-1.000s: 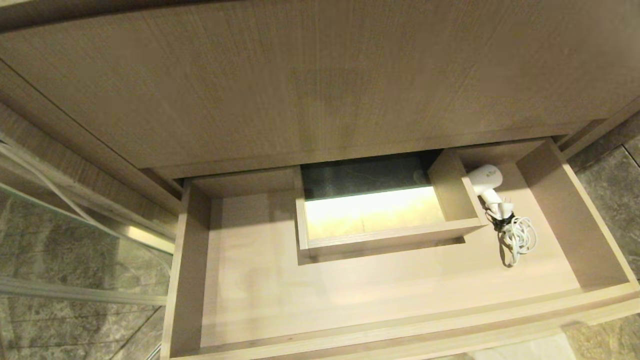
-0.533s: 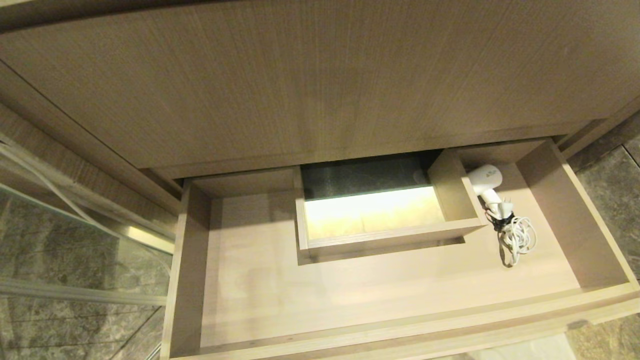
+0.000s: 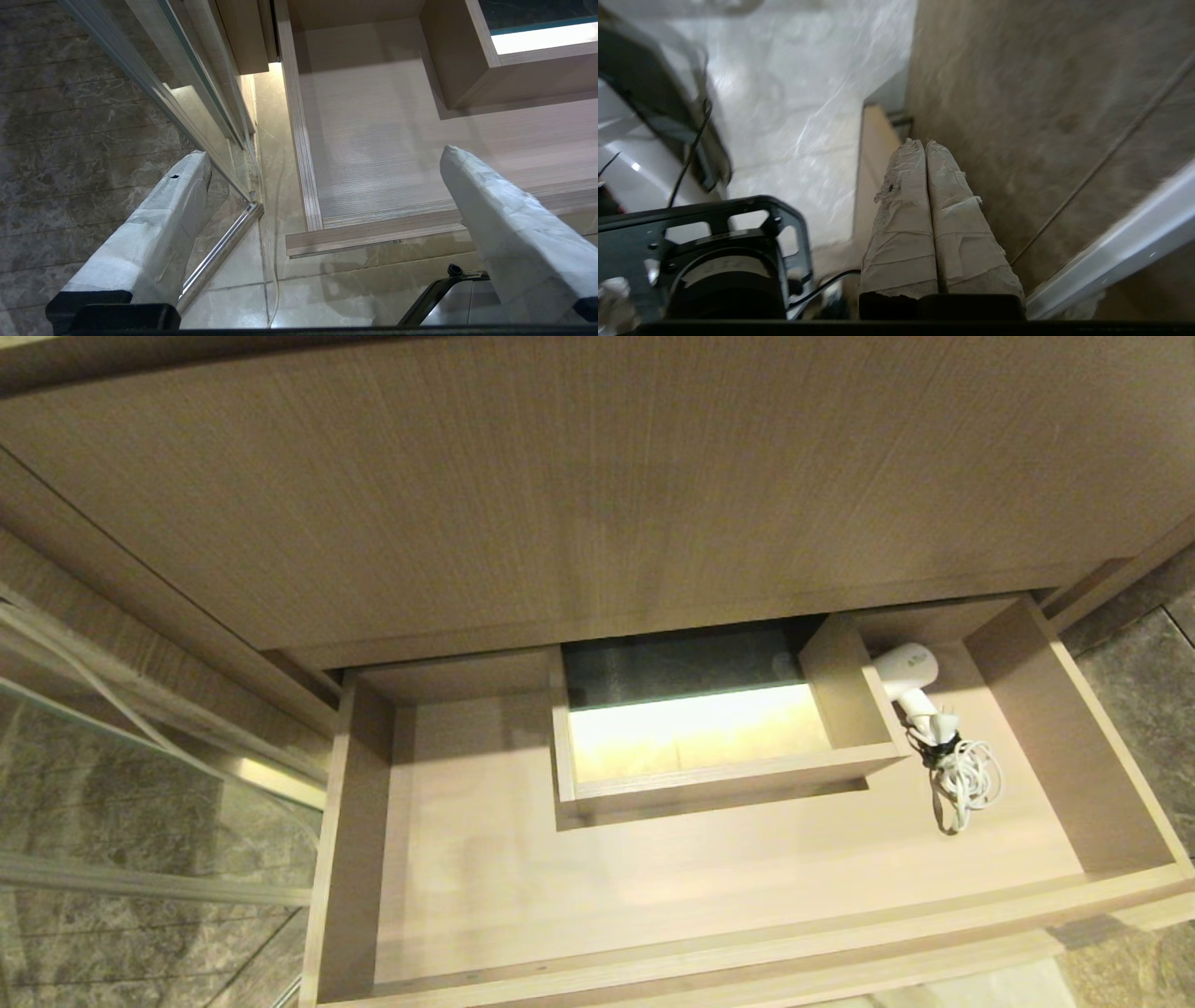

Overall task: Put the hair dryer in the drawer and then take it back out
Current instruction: Close the drawer

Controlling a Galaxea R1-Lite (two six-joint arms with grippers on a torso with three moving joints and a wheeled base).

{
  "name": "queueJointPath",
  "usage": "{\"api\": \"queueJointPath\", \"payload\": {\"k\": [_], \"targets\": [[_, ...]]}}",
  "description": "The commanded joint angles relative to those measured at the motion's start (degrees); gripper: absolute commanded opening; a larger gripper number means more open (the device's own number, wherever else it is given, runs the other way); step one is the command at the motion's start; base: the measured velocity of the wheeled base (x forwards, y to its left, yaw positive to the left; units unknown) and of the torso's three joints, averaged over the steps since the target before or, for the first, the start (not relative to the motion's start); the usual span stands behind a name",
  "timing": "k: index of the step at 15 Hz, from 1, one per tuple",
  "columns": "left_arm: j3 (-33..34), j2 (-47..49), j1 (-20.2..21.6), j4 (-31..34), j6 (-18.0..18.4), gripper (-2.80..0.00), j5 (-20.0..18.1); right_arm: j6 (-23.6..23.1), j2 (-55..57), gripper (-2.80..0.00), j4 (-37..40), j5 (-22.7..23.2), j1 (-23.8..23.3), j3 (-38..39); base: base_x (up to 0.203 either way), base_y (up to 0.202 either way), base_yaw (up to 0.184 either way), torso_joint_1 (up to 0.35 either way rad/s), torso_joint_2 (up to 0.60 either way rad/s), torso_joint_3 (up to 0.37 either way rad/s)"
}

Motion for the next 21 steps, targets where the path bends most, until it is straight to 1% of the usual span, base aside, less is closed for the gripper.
{"api": "queueJointPath", "payload": {"k": [1,3,5,8,9,12,15,18,21], "targets": [[0.0,0.0,0.0,0.0,0.0,0.00,0.0,1.7,5.9,-2.80,0.2,-0.3,0.0,0.0,0.000,0.000,0.000,0.000,0.00,0.000],[0.0,0.0,0.0,0.0,0.0,0.00,0.0,3.6,9.5,-2.80,-0.1,-0.5,-0.1,-0.1,0.000,0.000,0.000,0.000,0.00,0.000],[0.0,0.0,0.0,0.0,0.0,0.00,0.0,6.5,13.4,-2.80,-0.4,-0.5,-0.4,-0.4,0.000,0.000,0.000,0.000,0.00,0.000],[0.0,0.0,0.0,0.0,0.0,0.00,0.0,6.6,13.5,-2.80,-0.7,-0.6,-0.4,-0.5,0.000,0.000,0.000,0.000,0.00,0.000],[0.0,0.0,0.0,-0.1,0.0,0.00,0.0,6.7,15.1,-2.80,-1.6,-1.1,-0.5,-0.7,0.000,0.000,0.000,0.000,0.00,0.000],[0.0,0.0,0.0,0.0,0.0,0.00,0.0,7.1,25.1,-2.80,-4.6,-2.7,-1.0,-2.7,0.000,0.000,0.000,0.000,0.00,0.000],[0.0,0.0,0.0,0.0,0.0,0.00,0.0,7.2,27.5,-2.80,-5.7,-3.1,-1.2,-4.3,0.000,0.000,0.000,0.000,0.00,0.000],[0.0,0.0,0.0,0.0,0.0,0.00,0.0,6.8,35.6,-2.80,-6.1,-3.1,-1.3,-9.2,0.000,0.000,0.000,0.000,0.00,0.000],[0.0,0.0,0.0,0.0,0.0,0.00,0.0,6.1,37.8,-2.80,-5.9,-3.0,-1.3,-10.6,0.000,0.000,0.000,0.000,0.00,0.000]]}}
